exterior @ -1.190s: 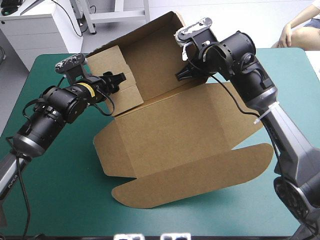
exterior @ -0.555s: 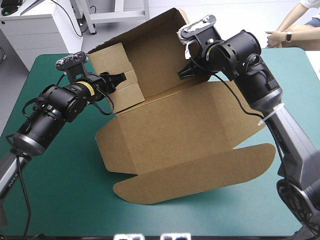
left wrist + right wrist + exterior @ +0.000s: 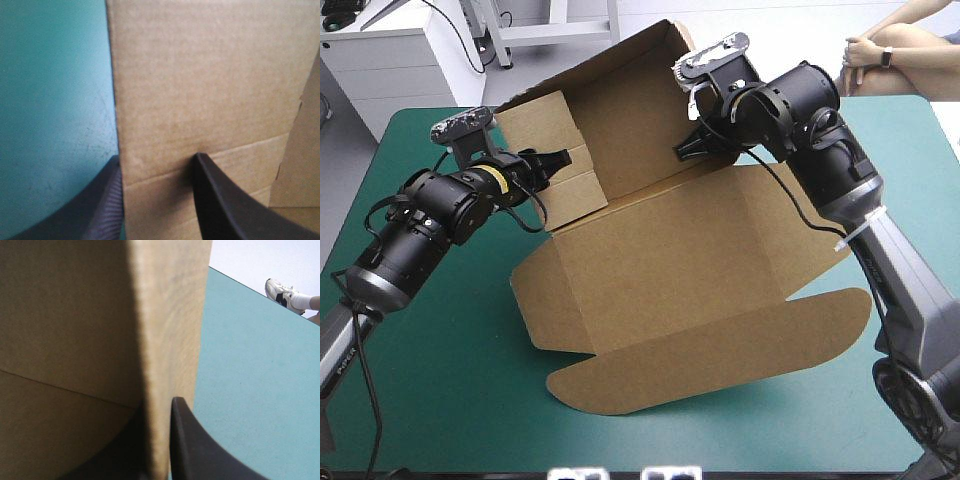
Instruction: Fold the box
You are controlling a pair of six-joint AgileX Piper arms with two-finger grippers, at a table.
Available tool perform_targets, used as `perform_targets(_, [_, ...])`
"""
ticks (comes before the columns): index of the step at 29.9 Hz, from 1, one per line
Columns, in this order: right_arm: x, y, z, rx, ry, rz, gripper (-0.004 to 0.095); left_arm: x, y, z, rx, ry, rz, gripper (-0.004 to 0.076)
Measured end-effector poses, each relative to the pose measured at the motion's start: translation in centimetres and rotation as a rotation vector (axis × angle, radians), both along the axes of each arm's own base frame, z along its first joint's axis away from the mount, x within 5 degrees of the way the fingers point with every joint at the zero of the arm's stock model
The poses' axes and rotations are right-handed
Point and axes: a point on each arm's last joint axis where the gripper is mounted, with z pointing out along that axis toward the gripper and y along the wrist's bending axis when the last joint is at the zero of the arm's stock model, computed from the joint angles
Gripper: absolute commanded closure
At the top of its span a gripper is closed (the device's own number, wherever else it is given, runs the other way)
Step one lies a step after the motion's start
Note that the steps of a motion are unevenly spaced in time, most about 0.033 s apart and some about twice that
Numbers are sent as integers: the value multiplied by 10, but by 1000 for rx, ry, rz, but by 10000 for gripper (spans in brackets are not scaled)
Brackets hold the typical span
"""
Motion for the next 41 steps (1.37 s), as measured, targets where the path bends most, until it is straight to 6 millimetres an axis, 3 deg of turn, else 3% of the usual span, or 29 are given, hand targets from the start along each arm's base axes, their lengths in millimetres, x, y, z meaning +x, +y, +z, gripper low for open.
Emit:
perform_targets(5, [2,1,-2,-1,5,-1,926,-1,0,-1,47,8,-39,724])
perform_targets(8, [3,3,-5,-1,14,2,926,-3,1,-4,65,41,-44,664])
perform_targets(11, [4,3,-6,-2,17,3,926,-4,1,-4,71,48,-48,530])
perform_targets(16, [6,4,-8,-21,17,17,926,-4,2,-6,106,69,-63,213])
perform_targets(18, [6,4,-8,-30,15,20,926,-5,3,-8,127,85,-64,153])
perform_targets(25, [7,2,-8,-66,-1,20,926,-12,2,-7,81,202,-56,160])
perform_targets(30, [6,2,-6,-61,-3,25,926,-22,-2,12,32,267,-128,160])
perform_targets(34, [2,4,-4,-25,6,33,926,-31,-7,30,-32,214,-221,160])
perform_targets(41, [-1,3,0,2,5,23,926,-59,5,58,-69,94,-235,160])
